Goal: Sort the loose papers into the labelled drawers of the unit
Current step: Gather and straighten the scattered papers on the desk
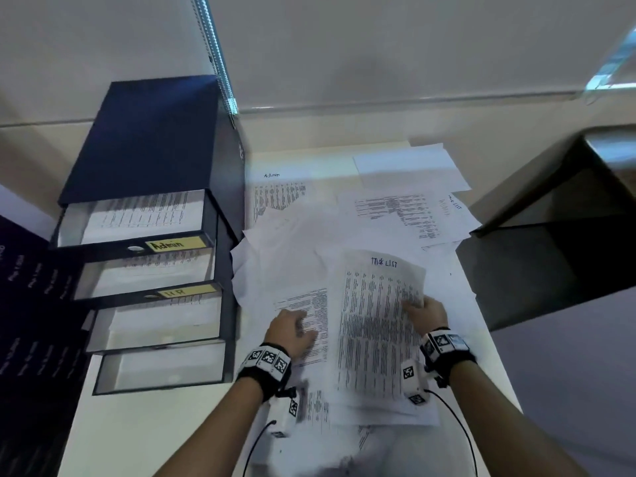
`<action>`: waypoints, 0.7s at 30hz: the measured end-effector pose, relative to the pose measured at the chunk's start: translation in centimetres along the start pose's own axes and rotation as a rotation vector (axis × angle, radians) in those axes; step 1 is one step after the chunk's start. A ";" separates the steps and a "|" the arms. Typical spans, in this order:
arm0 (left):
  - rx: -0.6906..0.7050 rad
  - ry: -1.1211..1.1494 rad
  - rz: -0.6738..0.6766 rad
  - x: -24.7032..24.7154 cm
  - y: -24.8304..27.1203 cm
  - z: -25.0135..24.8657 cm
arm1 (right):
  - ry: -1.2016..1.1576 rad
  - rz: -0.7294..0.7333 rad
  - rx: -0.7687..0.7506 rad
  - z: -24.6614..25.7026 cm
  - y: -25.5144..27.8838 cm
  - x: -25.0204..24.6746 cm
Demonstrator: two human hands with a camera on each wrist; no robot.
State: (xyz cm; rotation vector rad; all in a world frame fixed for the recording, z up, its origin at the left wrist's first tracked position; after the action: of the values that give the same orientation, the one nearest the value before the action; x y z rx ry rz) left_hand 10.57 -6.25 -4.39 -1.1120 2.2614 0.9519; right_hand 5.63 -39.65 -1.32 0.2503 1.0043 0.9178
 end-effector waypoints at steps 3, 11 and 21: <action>0.037 0.092 -0.007 1.0 -0.7 -1.9 | -0.159 -0.024 -0.059 0.7 -1.0 -1.5; -0.160 0.529 -0.173 2.6 -2.9 -0.9 | -0.005 0.270 -0.034 0.7 -1.9 0.9; -0.228 0.630 -0.393 -1.8 -2.5 2.3 | 0.121 0.165 0.016 -3.6 -2.2 0.0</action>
State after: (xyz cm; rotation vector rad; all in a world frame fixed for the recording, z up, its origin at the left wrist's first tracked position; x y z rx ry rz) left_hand 13.84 -4.71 -5.75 -2.1061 2.2674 0.7774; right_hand 3.97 -41.78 -4.54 0.2971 1.1148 1.0850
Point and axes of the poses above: each hand's wrist, its own y-axis away from the middle knuckle, its own x-axis out of the palm, z = x × y, the point moved 10 cm from there along -y, towards the middle knuckle, and after that the axes turned 14 degrees about x, right-handed, at the moved point
